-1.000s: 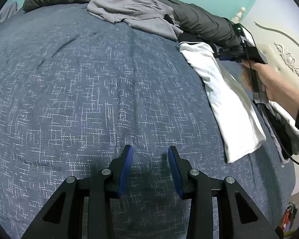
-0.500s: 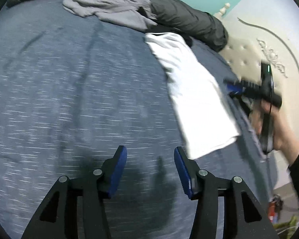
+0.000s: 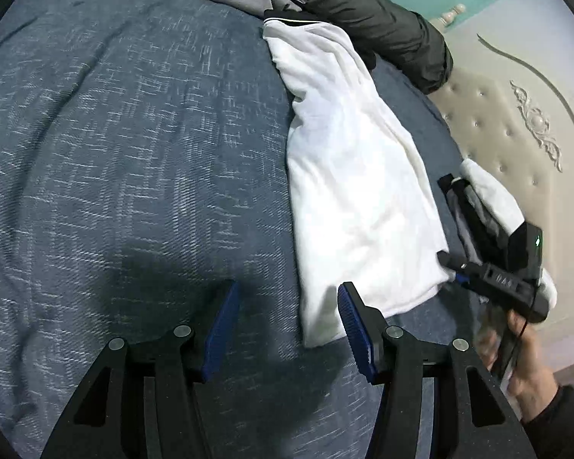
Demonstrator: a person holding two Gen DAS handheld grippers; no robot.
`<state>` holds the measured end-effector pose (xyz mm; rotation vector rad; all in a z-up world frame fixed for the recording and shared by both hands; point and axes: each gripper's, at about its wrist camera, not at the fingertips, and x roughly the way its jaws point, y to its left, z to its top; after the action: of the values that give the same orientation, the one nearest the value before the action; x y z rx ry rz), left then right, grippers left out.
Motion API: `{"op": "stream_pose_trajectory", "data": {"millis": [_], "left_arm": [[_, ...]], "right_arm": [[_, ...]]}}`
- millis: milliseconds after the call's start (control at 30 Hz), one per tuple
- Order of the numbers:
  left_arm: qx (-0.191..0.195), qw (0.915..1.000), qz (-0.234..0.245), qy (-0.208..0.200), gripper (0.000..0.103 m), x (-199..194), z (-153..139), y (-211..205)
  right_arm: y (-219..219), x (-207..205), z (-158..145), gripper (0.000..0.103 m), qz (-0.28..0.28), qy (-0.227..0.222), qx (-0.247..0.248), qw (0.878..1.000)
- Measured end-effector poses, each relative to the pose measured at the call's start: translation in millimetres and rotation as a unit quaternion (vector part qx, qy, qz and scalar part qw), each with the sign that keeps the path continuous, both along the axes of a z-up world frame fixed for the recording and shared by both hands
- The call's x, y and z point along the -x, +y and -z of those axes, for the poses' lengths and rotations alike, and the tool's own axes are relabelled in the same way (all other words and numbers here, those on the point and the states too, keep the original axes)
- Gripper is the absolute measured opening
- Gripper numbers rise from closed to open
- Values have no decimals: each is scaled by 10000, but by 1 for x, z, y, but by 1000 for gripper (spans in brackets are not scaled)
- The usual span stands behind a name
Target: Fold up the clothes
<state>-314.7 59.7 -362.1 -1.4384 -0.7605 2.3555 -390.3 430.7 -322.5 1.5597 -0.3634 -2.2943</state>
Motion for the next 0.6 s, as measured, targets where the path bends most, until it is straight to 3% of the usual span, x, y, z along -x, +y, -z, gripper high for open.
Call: {"op": "stream_pose_trajectory", "data": {"millis": [133, 233, 300, 367, 400, 500, 600], "left_arm": [[175, 9998, 2, -9, 55, 2, -1, 12], [243, 9997, 54, -38, 36, 0, -1, 22], [297, 9995, 72, -55, 33, 1, 1, 27], [320, 9994, 90, -56, 12, 2, 3, 29], [296, 9995, 113, -63, 8, 3, 3, 29], [373, 9991, 216, 25, 5, 1, -7, 32], [415, 9985, 277, 202, 5, -6, -27, 31]], "right_arm": [[-2, 0, 2, 54, 78, 25, 65, 9999], [-2, -2, 2, 52, 101, 27, 93, 9999], [-3, -4, 3, 44, 109, 18, 114, 9999], [-1, -6, 4, 34, 57, -18, 145, 9999], [0, -7, 4, 27, 26, -27, 146, 9999], [-2, -12, 1, 10, -46, 31, 138, 9999], [-3, -17, -6, 8, -102, 111, 155, 9998]]}}
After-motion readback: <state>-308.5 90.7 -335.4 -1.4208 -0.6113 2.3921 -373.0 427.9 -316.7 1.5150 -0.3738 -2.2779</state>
